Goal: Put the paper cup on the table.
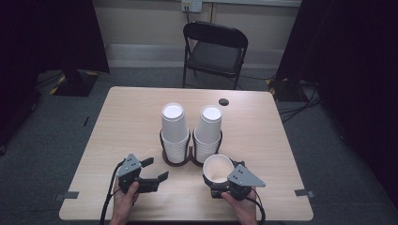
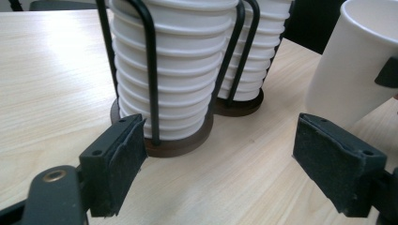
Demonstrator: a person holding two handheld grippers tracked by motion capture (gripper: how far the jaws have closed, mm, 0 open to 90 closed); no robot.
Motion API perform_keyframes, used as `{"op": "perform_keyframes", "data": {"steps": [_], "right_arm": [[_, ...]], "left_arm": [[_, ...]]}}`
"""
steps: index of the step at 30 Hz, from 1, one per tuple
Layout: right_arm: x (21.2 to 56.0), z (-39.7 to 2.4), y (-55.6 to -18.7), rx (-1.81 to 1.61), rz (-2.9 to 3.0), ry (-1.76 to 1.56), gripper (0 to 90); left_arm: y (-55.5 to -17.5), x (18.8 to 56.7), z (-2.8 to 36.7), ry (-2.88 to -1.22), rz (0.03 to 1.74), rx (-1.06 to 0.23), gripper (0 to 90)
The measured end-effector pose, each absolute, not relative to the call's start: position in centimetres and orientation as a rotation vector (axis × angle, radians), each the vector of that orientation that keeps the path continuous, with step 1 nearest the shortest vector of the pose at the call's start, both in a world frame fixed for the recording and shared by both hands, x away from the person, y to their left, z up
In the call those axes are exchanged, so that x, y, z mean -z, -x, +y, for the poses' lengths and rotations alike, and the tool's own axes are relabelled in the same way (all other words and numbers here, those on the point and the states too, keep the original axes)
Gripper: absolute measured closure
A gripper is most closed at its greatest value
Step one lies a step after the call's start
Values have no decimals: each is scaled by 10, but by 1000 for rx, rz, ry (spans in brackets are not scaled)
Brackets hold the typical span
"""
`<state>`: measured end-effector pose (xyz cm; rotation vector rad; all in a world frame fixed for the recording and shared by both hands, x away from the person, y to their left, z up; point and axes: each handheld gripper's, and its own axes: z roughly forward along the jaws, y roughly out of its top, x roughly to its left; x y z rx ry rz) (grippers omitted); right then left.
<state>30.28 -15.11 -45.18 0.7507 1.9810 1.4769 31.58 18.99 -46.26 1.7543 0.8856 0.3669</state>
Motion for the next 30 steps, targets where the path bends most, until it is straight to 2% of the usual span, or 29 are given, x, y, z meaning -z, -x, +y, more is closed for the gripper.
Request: {"op": "perform_keyframes", "data": {"steps": [18,30], "right_arm": [[433,-188,-325,-1432,1814,-906,97],[431,-209,-364,-1397,1730,-1015,97]], "left_arm": [[-312,474,202,-1722,947,-492,157],[-314,481,206,-1696,977,-528,157]]}}
